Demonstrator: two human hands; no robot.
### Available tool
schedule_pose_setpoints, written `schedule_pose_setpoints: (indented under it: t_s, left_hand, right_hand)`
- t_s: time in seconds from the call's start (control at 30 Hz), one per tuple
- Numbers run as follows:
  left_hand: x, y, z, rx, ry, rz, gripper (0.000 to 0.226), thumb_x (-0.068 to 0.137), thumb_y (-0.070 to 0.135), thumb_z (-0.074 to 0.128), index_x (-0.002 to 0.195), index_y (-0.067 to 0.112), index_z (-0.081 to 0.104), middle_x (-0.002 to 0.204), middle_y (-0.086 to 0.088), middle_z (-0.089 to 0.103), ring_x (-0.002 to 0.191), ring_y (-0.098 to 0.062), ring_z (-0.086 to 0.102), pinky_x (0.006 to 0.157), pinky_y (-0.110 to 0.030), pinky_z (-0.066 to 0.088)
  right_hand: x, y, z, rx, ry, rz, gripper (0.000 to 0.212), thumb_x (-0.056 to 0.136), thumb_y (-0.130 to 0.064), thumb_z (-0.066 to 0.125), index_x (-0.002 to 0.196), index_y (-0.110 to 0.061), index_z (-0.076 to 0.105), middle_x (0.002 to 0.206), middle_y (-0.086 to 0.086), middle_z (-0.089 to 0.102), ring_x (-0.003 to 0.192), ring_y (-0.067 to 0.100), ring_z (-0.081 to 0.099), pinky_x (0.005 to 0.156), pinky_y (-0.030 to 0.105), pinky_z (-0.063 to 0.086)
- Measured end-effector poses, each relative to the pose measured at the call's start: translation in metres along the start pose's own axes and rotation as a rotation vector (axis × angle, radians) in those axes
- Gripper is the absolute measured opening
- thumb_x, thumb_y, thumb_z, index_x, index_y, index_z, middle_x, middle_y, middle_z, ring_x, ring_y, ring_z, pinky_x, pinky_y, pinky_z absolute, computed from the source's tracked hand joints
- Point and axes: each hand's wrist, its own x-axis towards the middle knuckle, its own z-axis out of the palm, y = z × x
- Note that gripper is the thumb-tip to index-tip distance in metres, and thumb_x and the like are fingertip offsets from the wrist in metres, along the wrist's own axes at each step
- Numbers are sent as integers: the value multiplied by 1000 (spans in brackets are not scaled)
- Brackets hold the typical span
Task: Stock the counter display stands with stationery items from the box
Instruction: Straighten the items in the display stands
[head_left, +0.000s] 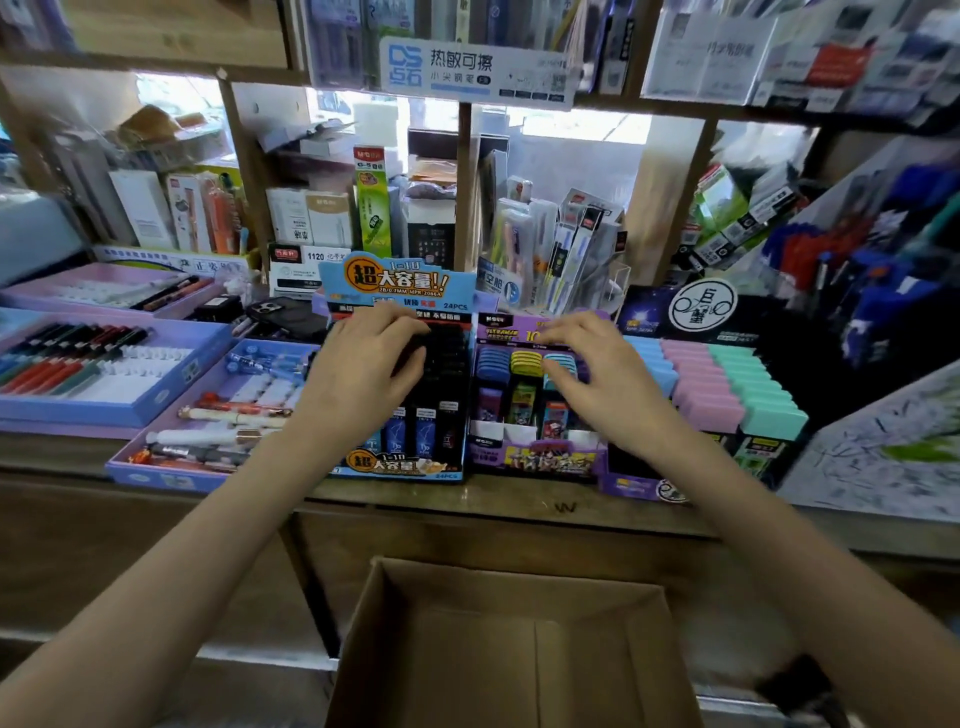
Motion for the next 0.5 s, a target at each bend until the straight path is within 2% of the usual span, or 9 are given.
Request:
schedule_pose_setpoints:
  t_s: [0.07, 0.13, 0.23, 0.33, 0.4, 0.5]
  left_hand:
    - [0, 25, 8, -10, -24, 88, 23, 84, 7, 64, 105, -2, 66, 106, -17, 64, 96, -37, 60, 80, -46, 49]
    - [-8, 54, 27, -49, -67, 152, 22, 82, 7, 65, 103, 0, 66, 102, -15, 64, 90, -34, 61, 75, -43, 51]
    - [-26, 89, 66, -114, -176, 190, 25, 89, 16, 57, 112, 8, 61, 111, -7, 60, 98, -25, 58, 81, -37, 48]
    - [-36, 98, 96, -109, -270, 91, 38, 94, 24, 48, 131, 14, 47, 124, -1, 50, 113, -19, 50, 92, -29, 41]
    - [-39, 94, 104, -102, -322, 23, 46, 94, 22, 47, 138, 14, 39, 130, -2, 45, 118, -20, 47, 97, -29, 38]
    - [-40, 90, 107, -137, -355, 10, 46, 93, 18, 50, 138, 12, 41, 130, -4, 47, 117, -22, 49, 98, -31, 39]
  right_hand:
    - [-14, 24, -17, -83, -94, 60, 24, 91, -18, 58, 114, -11, 61, 114, 6, 58, 111, 20, 49, 86, 20, 31]
    - [-24, 43, -24, -193, -196, 105, 26, 92, -23, 56, 116, -14, 60, 114, 6, 60, 110, 22, 50, 87, 28, 36]
    - [-29, 57, -23, -333, -221, 86, 31, 93, -32, 53, 121, -17, 56, 113, 4, 61, 108, 23, 49, 87, 35, 39]
    - [-22, 56, -16, -382, -217, 58, 32, 93, -37, 52, 119, -19, 53, 104, 6, 63, 102, 26, 51, 79, 37, 42]
    - [-17, 57, -11, -467, -256, 35, 30, 94, -38, 49, 115, -16, 51, 100, 12, 61, 98, 33, 54, 76, 40, 43]
    - [-13, 58, -9, -498, -280, 44, 28, 97, -33, 46, 113, -11, 53, 99, 17, 59, 96, 37, 54, 75, 41, 44]
